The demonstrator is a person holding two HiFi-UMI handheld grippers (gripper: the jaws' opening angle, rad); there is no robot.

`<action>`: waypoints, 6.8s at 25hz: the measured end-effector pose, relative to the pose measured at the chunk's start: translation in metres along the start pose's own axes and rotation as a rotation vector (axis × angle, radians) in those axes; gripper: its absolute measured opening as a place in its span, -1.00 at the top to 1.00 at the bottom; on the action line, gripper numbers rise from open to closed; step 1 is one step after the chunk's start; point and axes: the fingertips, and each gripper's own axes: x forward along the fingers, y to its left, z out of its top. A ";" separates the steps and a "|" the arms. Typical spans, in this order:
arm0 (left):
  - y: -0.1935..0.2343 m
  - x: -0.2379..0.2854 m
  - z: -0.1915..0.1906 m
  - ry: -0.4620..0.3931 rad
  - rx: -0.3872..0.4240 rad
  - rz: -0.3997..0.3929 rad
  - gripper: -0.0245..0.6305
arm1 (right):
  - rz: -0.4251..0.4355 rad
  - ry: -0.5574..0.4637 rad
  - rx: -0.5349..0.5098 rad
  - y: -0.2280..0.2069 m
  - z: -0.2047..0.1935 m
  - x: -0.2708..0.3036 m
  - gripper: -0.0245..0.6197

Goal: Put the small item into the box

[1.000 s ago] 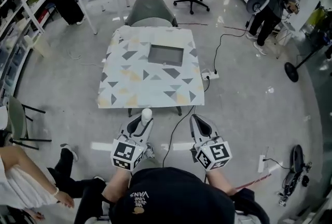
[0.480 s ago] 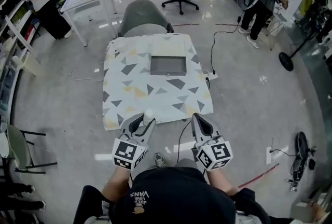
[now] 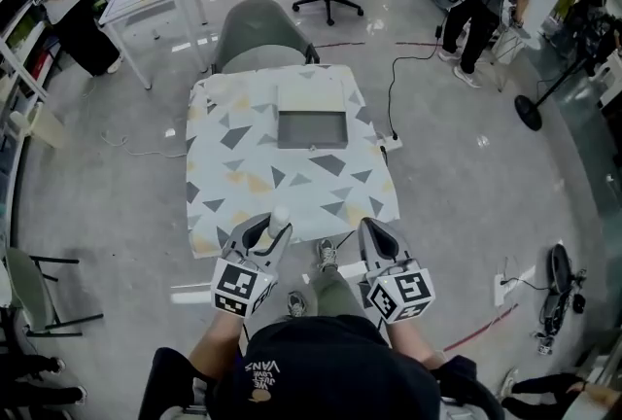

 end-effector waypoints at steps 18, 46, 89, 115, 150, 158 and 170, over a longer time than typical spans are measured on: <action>0.076 0.146 0.027 0.067 0.124 0.008 0.52 | 0.063 0.038 0.021 -0.081 0.013 0.103 0.93; 0.163 0.374 -0.106 0.656 0.460 -0.117 0.52 | 0.043 0.159 0.095 -0.187 -0.020 0.189 0.93; 0.182 0.428 -0.175 0.975 0.646 -0.223 0.47 | -0.024 0.218 0.129 -0.217 -0.040 0.194 0.93; 0.126 0.275 -0.023 0.270 0.269 0.026 0.91 | 0.030 0.120 0.042 -0.129 -0.010 0.148 0.93; 0.027 -0.016 -0.034 0.046 0.069 0.135 0.91 | 0.045 0.069 -0.052 0.012 -0.032 0.024 0.93; 0.015 -0.047 -0.041 0.034 0.051 0.144 0.91 | 0.040 0.079 -0.064 0.022 -0.038 0.008 0.93; 0.007 -0.068 -0.039 -0.008 0.029 0.159 0.91 | 0.049 0.087 -0.101 0.038 -0.039 0.000 0.93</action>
